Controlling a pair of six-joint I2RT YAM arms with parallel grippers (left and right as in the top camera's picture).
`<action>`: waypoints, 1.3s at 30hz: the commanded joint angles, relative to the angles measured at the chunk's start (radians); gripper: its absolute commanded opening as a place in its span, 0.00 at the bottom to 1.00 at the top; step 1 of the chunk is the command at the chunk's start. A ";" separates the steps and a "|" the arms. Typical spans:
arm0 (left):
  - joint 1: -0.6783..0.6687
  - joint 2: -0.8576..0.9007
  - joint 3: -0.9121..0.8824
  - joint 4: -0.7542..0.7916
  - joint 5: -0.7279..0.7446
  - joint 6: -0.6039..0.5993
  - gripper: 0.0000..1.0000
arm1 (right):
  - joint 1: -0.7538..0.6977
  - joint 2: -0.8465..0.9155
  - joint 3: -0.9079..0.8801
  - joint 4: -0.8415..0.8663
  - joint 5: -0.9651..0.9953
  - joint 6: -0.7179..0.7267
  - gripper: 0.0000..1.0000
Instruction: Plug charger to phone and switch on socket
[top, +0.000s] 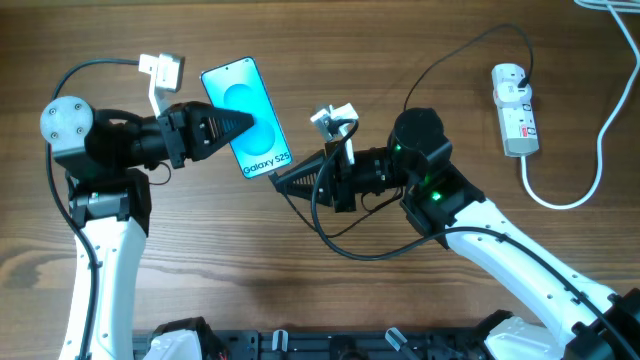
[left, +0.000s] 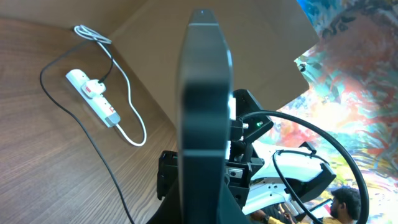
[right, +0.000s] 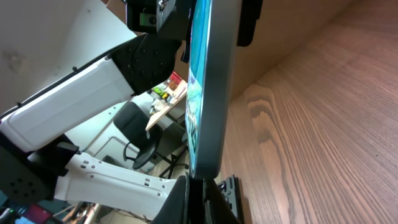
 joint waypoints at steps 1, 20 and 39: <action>0.004 -0.008 0.014 0.006 0.043 0.004 0.04 | 0.023 0.008 0.003 0.048 0.134 0.021 0.04; -0.106 -0.008 0.003 -0.034 0.047 0.026 0.04 | -0.011 0.010 0.053 0.095 0.216 -0.050 0.04; -0.212 -0.010 -0.010 -0.089 0.048 0.111 0.04 | -0.047 0.010 0.119 -0.047 0.215 -0.094 0.04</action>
